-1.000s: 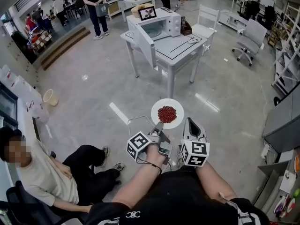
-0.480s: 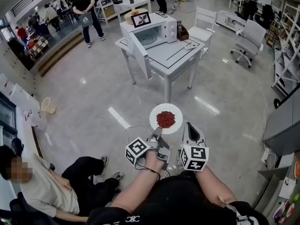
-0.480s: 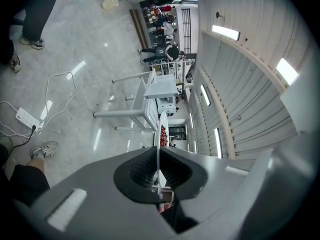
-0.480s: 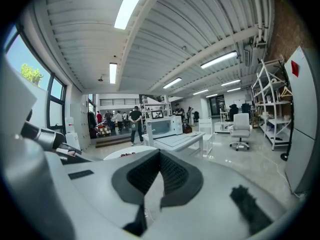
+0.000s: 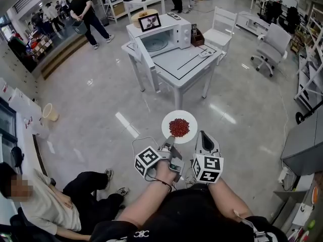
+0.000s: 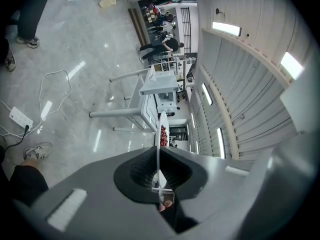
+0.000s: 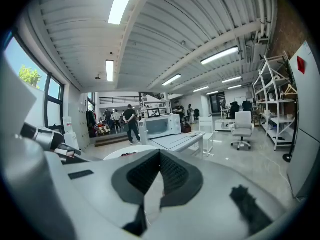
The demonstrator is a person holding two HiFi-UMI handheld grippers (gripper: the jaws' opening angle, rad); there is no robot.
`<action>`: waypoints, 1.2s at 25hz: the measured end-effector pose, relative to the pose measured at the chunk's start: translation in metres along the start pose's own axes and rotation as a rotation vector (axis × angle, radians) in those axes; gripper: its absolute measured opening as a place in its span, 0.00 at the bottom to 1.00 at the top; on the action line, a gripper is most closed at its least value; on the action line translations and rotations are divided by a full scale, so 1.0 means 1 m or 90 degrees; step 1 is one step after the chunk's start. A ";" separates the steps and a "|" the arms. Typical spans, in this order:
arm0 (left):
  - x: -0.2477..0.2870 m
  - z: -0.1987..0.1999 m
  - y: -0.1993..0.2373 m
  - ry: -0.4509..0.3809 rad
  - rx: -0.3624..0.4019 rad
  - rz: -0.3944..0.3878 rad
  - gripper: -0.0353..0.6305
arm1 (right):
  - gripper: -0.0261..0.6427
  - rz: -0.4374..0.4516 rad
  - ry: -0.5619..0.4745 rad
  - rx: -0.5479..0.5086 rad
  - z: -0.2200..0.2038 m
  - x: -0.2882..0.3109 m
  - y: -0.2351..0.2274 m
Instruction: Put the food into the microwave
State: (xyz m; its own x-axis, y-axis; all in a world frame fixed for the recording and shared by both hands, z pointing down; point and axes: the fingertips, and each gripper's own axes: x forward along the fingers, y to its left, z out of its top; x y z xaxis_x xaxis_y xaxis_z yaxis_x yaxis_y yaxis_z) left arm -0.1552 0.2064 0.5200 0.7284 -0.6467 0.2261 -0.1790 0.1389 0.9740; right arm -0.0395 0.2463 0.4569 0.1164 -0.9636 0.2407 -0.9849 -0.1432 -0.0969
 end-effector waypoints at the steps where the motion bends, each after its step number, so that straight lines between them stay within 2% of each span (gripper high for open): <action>1: 0.007 0.000 -0.002 -0.001 0.000 0.001 0.08 | 0.05 0.003 -0.001 0.000 0.003 0.006 -0.004; 18: 0.111 0.001 -0.039 -0.041 -0.002 -0.013 0.08 | 0.05 0.054 -0.014 -0.016 0.042 0.086 -0.069; 26: 0.139 -0.009 -0.045 -0.044 0.009 -0.007 0.08 | 0.05 0.045 -0.015 0.013 0.047 0.107 -0.106; 30: 0.146 -0.009 -0.043 -0.047 0.010 0.004 0.08 | 0.05 0.046 -0.006 0.012 0.042 0.110 -0.109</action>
State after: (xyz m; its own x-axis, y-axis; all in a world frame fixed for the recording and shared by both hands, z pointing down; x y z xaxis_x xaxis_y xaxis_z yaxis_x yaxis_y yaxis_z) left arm -0.0355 0.1129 0.5110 0.6764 -0.6998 0.2297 -0.1937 0.1318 0.9722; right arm 0.0861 0.1464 0.4540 0.0458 -0.9739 0.2225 -0.9882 -0.0768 -0.1326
